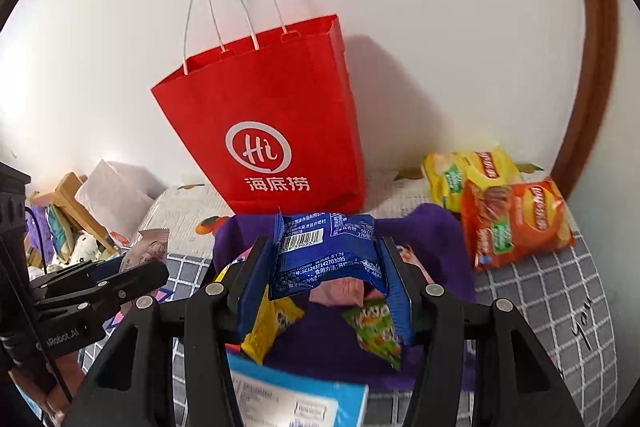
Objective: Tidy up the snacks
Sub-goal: 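Carry blue wrapper onto purple towel and open right tool while left tool carries pink packet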
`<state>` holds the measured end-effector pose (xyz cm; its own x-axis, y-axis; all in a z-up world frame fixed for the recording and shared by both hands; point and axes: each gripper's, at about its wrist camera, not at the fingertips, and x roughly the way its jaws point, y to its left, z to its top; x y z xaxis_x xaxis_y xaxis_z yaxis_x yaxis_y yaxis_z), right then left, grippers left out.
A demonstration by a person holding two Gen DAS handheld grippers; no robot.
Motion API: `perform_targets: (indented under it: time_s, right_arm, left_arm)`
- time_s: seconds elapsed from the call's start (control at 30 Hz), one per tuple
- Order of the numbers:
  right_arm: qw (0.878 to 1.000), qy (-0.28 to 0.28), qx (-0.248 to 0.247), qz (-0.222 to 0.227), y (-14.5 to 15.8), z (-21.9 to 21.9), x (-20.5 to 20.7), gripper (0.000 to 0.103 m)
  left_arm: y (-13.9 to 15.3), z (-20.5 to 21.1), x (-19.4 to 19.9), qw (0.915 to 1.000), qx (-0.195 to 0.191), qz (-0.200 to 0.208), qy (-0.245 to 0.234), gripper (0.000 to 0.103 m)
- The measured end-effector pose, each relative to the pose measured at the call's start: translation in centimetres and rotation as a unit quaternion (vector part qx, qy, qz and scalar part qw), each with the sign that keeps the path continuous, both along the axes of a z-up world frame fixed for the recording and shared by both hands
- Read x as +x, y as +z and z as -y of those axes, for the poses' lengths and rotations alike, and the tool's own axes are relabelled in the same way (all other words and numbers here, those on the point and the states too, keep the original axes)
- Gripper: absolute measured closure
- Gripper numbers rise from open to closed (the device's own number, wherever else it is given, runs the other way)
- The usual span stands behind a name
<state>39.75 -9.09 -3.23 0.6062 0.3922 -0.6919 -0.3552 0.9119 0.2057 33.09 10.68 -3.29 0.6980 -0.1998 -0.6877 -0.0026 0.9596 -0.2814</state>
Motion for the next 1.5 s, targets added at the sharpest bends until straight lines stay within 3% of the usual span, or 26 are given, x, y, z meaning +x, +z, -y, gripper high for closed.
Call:
perform_targets:
  time_s: [0.2, 0.4, 0.87, 1.1, 1.5]
  right_arm:
    - [0.999, 0.016, -0.007, -0.043, -3.0, -1.2, 2.3, 0.050]
    - [0.996, 0.006, -0.066, -0.066, -5.5, -0.9, 3.2, 0.050]
    - [0.986, 0.030, -0.091, -0.134, -9.7, -1.0, 4.9, 0.049]
    - [0.982, 0.030, -0.125, -0.137, -10.9, -1.9, 4.9, 0.049]
    - [0.978, 0.035, -0.137, -0.151, -12.4, -2.2, 5.5, 0.047]
  left_arm:
    - [-1.6, -0.3, 1.1, 0.9997, 0.015, -0.019, 0.008, 0.067]
    - [-2.4, -0.5, 1.6, 0.9993, 0.018, -0.031, 0.013, 0.067]
    - [-3.0, -0.2, 1.6, 0.9991, 0.022, -0.036, 0.010, 0.067]
    - [-2.9, -0.1, 1.6, 0.9991, 0.019, -0.036, 0.010, 0.067]
    - [-3.0, -0.1, 1.7, 0.9991, 0.017, -0.039, 0.009, 0.067]
